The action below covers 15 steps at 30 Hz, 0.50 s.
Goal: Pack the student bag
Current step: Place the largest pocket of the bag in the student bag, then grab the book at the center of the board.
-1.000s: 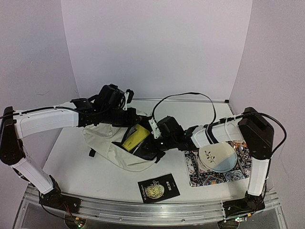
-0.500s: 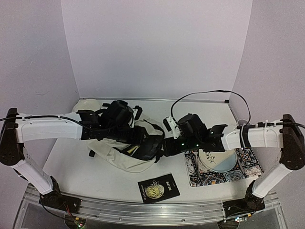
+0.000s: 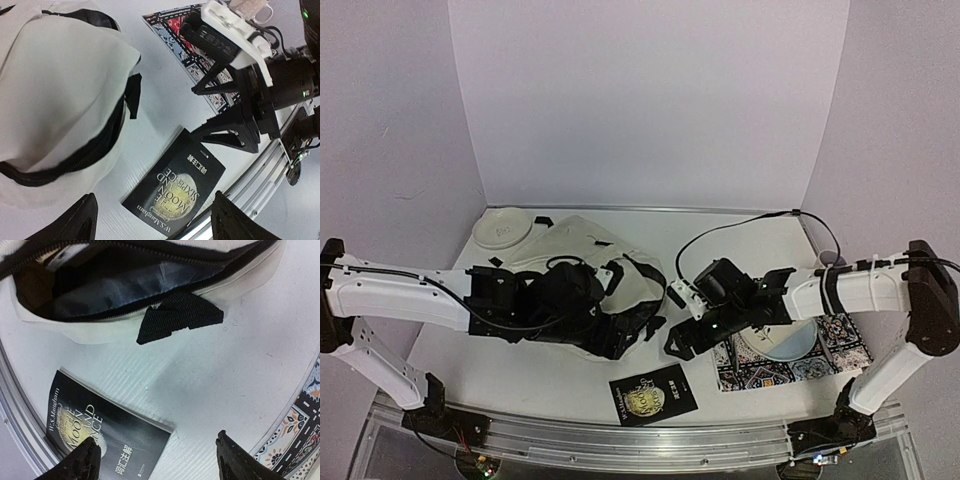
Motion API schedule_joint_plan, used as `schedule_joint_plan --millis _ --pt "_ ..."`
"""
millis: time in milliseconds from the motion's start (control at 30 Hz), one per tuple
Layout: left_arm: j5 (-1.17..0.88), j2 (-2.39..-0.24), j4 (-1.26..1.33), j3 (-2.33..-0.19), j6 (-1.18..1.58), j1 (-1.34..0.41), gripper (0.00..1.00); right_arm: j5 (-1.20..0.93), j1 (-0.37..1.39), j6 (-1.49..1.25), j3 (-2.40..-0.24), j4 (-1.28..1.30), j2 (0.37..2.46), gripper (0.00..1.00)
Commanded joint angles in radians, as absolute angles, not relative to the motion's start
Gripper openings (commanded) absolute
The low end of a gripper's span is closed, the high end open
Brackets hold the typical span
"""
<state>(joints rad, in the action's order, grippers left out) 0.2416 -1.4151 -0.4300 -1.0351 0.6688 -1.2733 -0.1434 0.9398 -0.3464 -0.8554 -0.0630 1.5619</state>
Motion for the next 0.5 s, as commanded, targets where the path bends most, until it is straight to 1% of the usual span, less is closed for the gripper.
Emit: schedule_joint_plan --millis 0,133,267,467 --pt "0.298 -1.377 -0.456 -0.979 0.763 -1.314 0.80 -0.164 0.946 -0.282 -0.903 0.038 1.633 0.79" --pt "0.286 -1.386 -0.456 -0.926 0.893 -1.336 0.79 -0.190 0.947 -0.265 -0.932 0.049 1.689 0.78" --pt "0.259 -1.400 -0.455 -0.895 1.002 -1.358 0.76 -0.202 0.948 -0.246 -0.951 0.065 1.729 0.76" --pt "0.224 -1.551 -0.456 -0.930 1.034 -1.400 0.71 -0.222 0.962 -0.231 -0.976 0.099 1.796 0.75"
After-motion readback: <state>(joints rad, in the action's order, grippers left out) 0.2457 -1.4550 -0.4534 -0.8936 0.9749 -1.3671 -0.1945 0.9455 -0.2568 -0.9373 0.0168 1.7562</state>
